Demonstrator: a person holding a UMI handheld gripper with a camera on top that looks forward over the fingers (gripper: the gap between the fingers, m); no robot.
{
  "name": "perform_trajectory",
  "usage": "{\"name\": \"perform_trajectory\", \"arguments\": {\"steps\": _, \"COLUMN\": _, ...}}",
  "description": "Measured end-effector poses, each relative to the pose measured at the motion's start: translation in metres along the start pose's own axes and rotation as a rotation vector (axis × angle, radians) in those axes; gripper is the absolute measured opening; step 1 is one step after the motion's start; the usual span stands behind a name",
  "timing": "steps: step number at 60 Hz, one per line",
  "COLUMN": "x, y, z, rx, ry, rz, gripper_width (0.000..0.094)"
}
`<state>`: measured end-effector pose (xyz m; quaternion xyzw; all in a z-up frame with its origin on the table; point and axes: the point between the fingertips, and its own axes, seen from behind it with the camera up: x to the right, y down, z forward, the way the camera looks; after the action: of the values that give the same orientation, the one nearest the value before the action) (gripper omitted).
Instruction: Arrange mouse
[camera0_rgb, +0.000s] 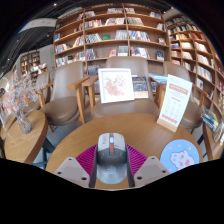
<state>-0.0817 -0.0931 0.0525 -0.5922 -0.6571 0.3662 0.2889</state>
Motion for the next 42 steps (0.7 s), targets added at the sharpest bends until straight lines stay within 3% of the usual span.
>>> {"name": "perform_trajectory", "arguments": {"steps": 5, "x": 0.033, "y": -0.020, "z": -0.028, "rx": 0.040, "ry": 0.006, "rz": -0.006, "gripper_width": 0.0437}}
{"name": "perform_trajectory", "arguments": {"steps": 14, "x": 0.124, "y": -0.033, "z": -0.060, "rx": 0.081, "ry": 0.110, "rz": -0.032, "gripper_width": 0.0437}}
{"name": "perform_trajectory", "arguments": {"steps": 26, "x": 0.224, "y": 0.002, "z": -0.051, "rx": 0.049, "ry": 0.215, "rz": -0.017, "gripper_width": 0.0438}}
{"name": "perform_trajectory", "arguments": {"steps": 42, "x": 0.254, "y": 0.065, "z": -0.020, "rx": -0.056, "ry": 0.197, "rz": 0.043, "gripper_width": 0.0458}}
